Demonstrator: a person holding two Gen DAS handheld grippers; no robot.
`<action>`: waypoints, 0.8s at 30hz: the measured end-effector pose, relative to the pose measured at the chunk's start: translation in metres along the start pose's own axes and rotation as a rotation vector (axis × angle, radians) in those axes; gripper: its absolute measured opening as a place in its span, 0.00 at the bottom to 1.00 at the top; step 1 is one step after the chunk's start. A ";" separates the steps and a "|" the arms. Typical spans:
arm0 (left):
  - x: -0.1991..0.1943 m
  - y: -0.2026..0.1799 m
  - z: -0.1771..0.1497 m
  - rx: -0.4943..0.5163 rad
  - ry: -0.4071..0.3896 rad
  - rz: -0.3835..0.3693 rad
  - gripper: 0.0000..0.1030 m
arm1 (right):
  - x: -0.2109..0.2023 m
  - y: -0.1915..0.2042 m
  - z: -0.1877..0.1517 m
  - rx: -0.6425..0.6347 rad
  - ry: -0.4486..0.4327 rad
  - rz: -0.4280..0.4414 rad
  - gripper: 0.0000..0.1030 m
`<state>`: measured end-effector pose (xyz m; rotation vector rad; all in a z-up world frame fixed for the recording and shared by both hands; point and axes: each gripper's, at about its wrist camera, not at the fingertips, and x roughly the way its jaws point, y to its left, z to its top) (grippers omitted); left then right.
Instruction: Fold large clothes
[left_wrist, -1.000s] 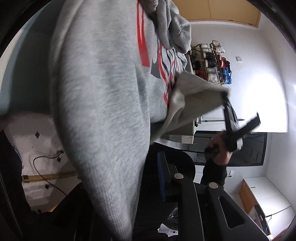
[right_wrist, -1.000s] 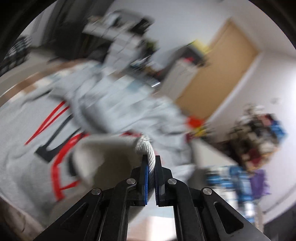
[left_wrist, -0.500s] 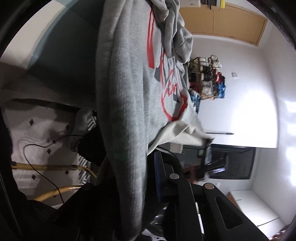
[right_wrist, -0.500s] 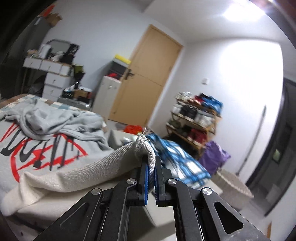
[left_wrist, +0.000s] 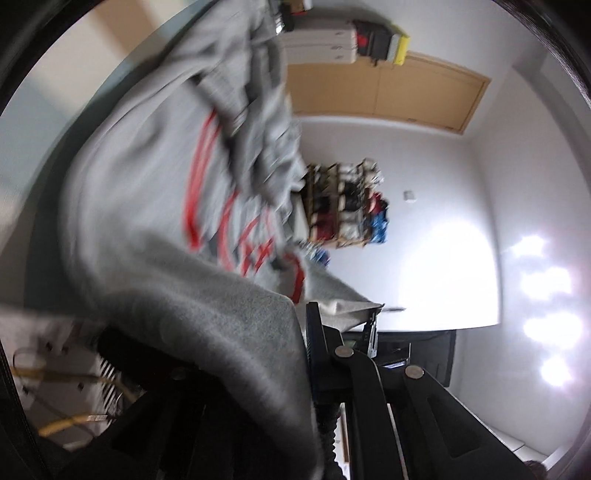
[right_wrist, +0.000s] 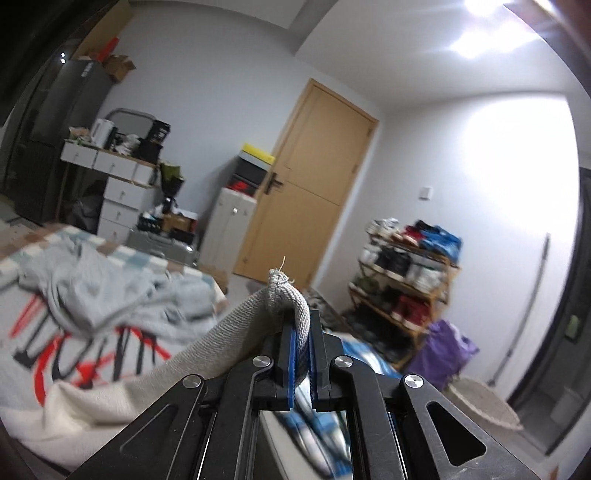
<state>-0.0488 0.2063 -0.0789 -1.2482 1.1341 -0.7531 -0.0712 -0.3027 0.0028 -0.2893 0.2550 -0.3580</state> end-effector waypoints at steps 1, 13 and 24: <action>0.001 -0.008 0.011 0.007 -0.011 -0.013 0.05 | 0.012 0.000 0.015 0.003 0.002 0.015 0.04; 0.007 -0.047 0.180 -0.018 -0.174 0.018 0.05 | 0.208 0.044 0.126 -0.056 0.158 0.042 0.04; 0.039 -0.018 0.287 -0.093 -0.213 0.156 0.04 | 0.411 0.151 0.084 -0.250 0.489 0.069 0.04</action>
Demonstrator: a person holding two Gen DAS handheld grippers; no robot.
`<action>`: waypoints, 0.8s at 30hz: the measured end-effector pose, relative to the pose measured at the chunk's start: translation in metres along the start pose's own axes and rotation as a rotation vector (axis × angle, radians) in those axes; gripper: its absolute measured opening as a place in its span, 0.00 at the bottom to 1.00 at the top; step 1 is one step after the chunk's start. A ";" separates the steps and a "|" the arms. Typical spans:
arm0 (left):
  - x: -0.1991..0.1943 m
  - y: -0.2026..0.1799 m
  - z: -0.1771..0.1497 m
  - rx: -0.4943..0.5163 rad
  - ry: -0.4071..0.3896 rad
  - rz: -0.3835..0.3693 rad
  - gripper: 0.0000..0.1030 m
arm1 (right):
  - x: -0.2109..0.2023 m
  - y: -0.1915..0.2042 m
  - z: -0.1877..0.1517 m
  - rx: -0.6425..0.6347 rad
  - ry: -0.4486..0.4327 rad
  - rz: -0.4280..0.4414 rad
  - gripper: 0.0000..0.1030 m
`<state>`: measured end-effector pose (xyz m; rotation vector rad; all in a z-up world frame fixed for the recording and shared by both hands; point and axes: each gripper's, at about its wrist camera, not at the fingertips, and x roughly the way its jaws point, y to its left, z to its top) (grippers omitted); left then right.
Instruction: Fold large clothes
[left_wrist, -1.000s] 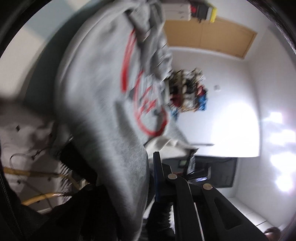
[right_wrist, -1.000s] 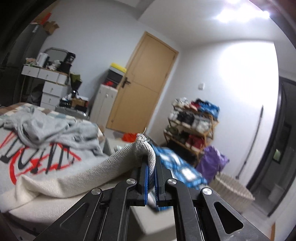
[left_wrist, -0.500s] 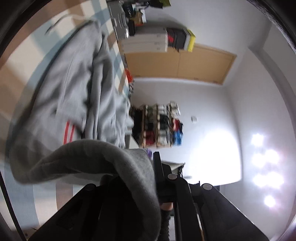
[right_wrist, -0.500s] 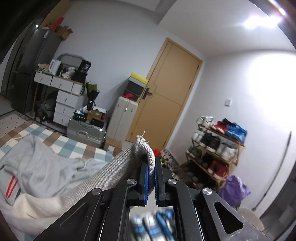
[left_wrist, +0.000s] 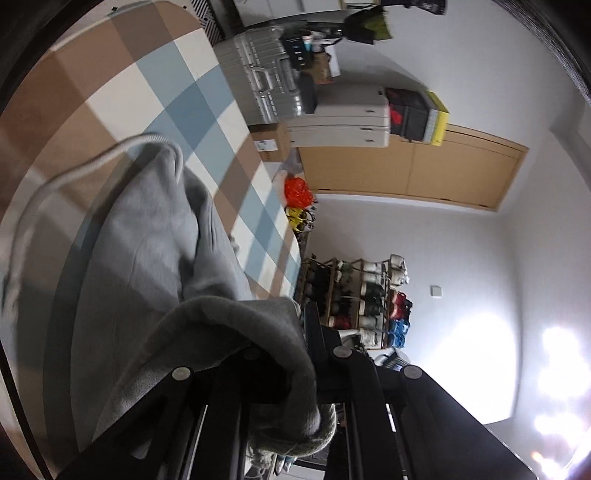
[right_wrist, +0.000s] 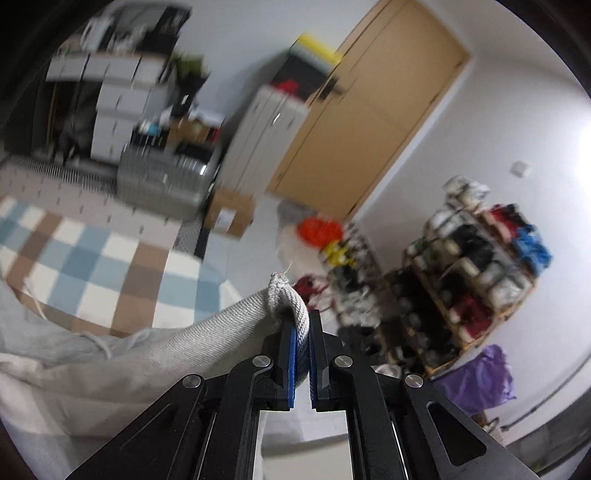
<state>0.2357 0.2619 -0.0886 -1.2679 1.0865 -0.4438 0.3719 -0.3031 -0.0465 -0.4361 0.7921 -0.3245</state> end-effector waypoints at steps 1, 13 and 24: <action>0.003 0.000 0.005 -0.006 0.000 0.006 0.04 | 0.019 0.010 -0.001 -0.024 0.027 -0.003 0.04; -0.008 0.048 0.012 -0.196 0.024 0.009 0.33 | 0.111 -0.024 -0.034 0.329 0.344 0.399 0.69; -0.068 -0.008 -0.065 -0.010 -0.046 0.109 0.84 | -0.040 -0.050 -0.062 0.299 0.134 0.631 0.90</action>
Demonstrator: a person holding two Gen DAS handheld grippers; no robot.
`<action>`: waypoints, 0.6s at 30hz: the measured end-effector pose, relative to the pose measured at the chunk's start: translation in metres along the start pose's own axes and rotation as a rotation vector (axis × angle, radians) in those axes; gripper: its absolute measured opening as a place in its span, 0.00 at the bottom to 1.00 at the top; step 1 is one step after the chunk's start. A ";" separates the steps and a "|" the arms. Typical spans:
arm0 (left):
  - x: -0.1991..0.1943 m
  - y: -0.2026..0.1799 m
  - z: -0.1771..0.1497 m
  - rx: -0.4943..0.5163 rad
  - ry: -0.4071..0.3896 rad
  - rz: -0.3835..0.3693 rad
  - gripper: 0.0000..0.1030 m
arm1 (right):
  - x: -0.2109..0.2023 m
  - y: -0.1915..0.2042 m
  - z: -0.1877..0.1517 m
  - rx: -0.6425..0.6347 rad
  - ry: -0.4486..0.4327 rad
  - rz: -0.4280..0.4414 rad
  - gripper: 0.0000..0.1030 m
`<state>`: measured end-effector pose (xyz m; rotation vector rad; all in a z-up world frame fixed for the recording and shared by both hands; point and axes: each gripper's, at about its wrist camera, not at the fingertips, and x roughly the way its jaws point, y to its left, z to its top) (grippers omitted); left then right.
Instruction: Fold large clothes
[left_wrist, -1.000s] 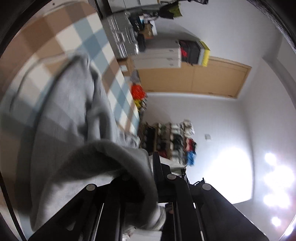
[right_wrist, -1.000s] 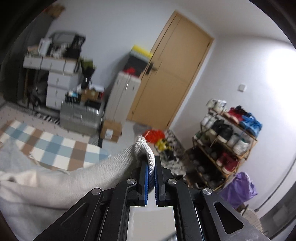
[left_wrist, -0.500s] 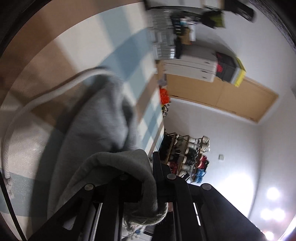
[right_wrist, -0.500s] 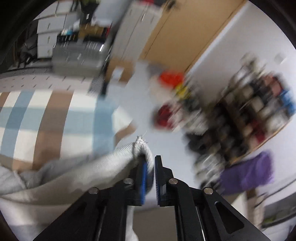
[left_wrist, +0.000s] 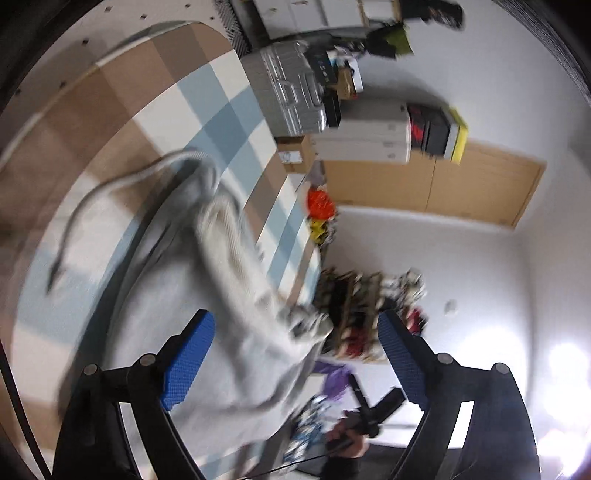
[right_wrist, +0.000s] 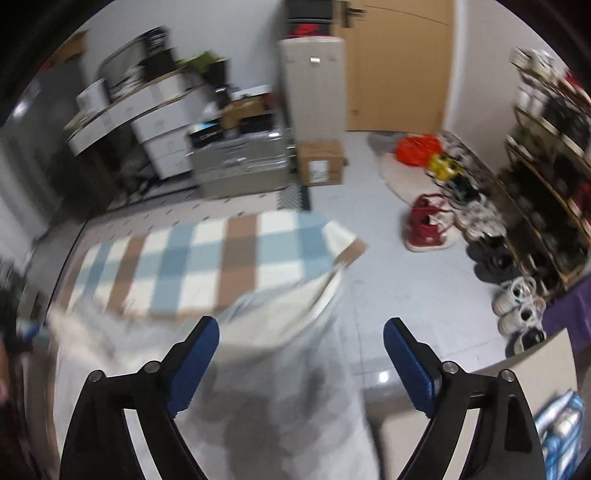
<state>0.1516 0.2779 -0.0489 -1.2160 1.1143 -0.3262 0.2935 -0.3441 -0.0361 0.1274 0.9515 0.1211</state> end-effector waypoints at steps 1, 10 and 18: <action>-0.001 0.002 -0.009 0.021 0.005 0.025 0.84 | -0.012 0.009 -0.018 -0.008 -0.007 0.049 0.90; 0.005 0.080 -0.147 0.010 0.158 0.067 0.84 | -0.043 0.035 -0.172 0.186 0.003 0.399 0.97; 0.032 0.109 -0.167 -0.029 0.168 0.046 0.84 | 0.010 -0.005 -0.214 0.624 0.067 0.556 0.99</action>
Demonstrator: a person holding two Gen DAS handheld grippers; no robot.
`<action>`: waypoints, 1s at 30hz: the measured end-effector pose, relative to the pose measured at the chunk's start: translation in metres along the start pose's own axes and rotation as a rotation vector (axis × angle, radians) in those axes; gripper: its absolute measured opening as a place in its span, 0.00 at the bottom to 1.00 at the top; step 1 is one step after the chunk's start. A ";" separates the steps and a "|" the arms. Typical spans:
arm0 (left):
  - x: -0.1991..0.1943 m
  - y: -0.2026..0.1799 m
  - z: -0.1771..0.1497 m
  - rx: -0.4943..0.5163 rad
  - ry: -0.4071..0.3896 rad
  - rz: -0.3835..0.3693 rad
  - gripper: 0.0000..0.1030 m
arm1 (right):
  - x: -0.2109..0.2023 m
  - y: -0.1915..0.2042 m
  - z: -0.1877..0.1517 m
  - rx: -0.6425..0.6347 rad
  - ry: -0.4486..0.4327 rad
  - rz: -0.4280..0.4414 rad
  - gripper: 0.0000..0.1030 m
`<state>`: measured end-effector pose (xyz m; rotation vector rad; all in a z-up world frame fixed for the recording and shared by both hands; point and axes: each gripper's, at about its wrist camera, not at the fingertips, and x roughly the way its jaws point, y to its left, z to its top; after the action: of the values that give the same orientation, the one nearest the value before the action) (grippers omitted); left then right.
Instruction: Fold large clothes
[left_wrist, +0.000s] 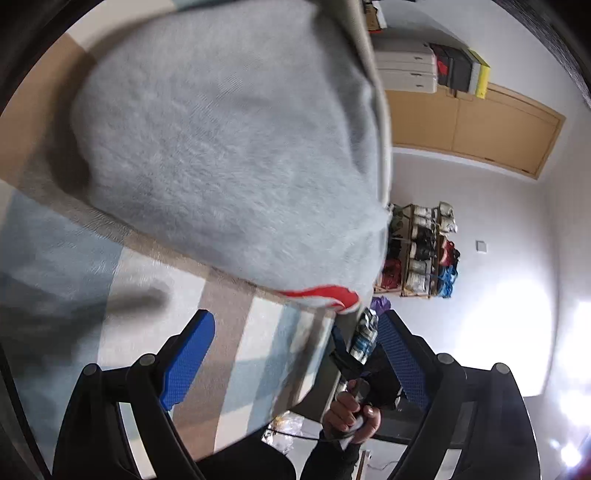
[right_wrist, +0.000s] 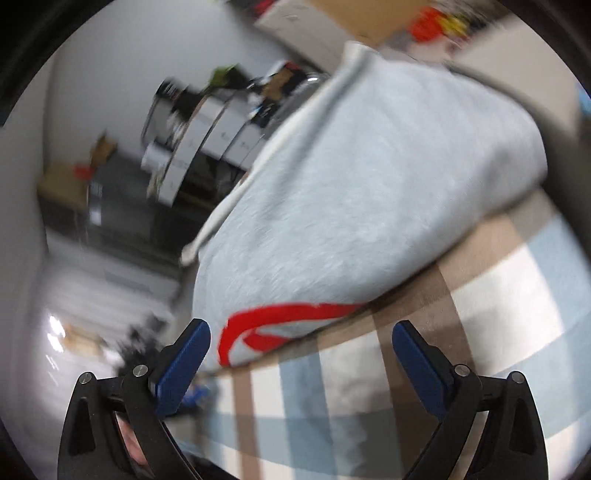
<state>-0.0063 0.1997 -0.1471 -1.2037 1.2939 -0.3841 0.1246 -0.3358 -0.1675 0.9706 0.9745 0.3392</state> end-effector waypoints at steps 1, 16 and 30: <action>0.001 0.002 0.004 -0.011 -0.007 -0.001 0.84 | 0.003 -0.004 0.003 0.034 -0.003 0.007 1.00; 0.011 -0.008 0.033 0.077 -0.131 -0.041 0.85 | 0.040 -0.010 0.039 0.108 -0.199 -0.065 1.00; 0.010 -0.067 -0.016 0.454 -0.154 0.063 0.85 | 0.027 0.028 0.036 -0.101 -0.357 0.013 0.20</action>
<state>0.0088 0.1577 -0.0939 -0.7915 1.0376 -0.4984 0.1732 -0.3225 -0.1517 0.9072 0.6205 0.2136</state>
